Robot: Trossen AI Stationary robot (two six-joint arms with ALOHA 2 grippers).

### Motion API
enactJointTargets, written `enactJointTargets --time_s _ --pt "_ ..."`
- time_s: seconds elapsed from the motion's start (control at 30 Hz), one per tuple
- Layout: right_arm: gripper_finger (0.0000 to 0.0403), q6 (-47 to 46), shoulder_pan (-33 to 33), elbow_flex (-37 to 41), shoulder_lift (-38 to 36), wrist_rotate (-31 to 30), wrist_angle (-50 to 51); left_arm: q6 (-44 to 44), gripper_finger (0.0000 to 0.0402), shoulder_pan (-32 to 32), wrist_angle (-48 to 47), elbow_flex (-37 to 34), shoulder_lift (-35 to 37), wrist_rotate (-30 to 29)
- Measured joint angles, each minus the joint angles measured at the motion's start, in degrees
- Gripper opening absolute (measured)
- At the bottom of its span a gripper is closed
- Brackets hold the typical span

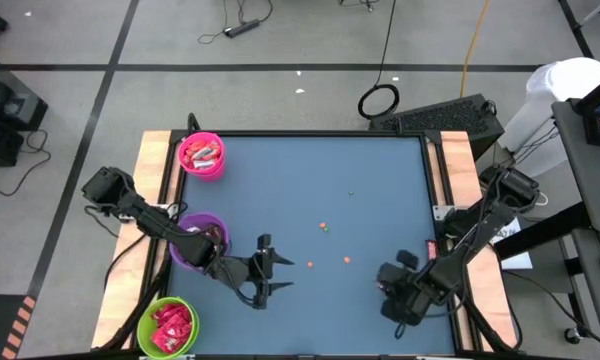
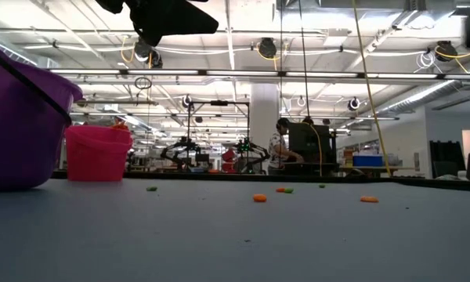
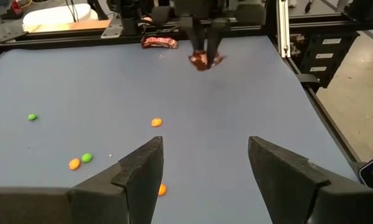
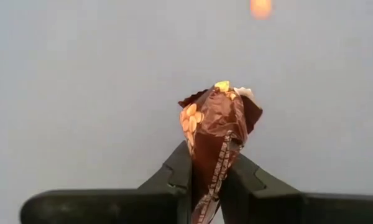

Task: Organize candy in baskets
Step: Put the brown chocolate into the violet bucket

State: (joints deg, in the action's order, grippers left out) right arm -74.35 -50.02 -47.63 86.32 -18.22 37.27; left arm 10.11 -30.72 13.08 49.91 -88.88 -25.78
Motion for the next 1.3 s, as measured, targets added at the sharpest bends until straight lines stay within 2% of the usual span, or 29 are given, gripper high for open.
enactJointTargets --time_s 0.13,0.2,0.4,0.7,0.83,0.97,1.13,1.3 --pt "0.0038 13.18 2.47 -0.01 0.89 -15.61 -13.09 0.06 0.0239 0.23 0.05 0.00 0.00 0.00" --pt "0.0036 23.19 4.19 -0.01 1.96 -19.45 -21.58 0.07 0.0239 0.51 0.31 0.00 0.00 -0.02" --pt "0.0040 48.48 10.01 -0.03 5.81 -20.80 -45.40 0.11 0.0239 1.43 2.53 0.02 0.00 -0.02" --pt "0.0042 69.20 15.38 -0.10 12.68 -20.64 -70.27 3.08 0.0239 2.85 6.78 0.04 -1.09 0.98" --pt "0.0042 73.60 17.47 -1.55 15.96 -20.48 -75.23 3.07 0.0239 3.46 11.08 0.09 -3.36 2.51" --pt "0.0042 75.31 18.69 -4.30 18.79 -20.26 -75.40 3.05 0.0239 4.16 14.26 0.09 -5.23 4.80" --pt "0.0043 78.18 18.90 -7.06 19.85 -18.62 -74.96 3.07 0.0237 4.47 13.82 0.11 -5.45 5.89" --pt "0.0043 78.21 18.88 -7.22 19.85 -19.22 -74.51 3.06 0.0198 4.46 14.29 0.11 -5.51 7.32"
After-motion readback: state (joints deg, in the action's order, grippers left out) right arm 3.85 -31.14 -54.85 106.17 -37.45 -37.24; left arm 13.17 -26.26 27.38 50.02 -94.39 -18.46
